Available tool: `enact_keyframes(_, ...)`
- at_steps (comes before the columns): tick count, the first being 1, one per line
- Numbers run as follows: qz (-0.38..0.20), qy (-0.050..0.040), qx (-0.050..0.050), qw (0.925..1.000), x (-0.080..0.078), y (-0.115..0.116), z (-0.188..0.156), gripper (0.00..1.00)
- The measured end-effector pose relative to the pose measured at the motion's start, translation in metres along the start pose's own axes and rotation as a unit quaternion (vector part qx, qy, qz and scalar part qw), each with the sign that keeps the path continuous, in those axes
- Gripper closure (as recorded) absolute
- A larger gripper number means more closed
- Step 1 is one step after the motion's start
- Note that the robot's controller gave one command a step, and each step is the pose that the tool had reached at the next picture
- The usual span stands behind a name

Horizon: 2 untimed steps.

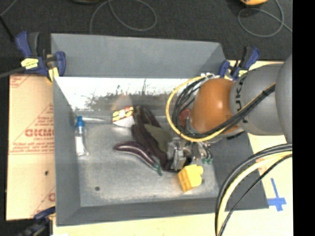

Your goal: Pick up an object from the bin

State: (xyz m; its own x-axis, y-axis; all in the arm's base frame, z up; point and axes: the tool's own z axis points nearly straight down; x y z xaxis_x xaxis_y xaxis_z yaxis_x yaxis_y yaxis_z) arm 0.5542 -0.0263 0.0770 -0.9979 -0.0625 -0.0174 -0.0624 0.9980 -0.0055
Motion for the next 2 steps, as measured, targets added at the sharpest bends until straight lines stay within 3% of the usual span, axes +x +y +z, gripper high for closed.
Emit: enact_keyframes(2,-0.001,0.0,0.0,1.0,0.0,0.0,0.0,1.0)
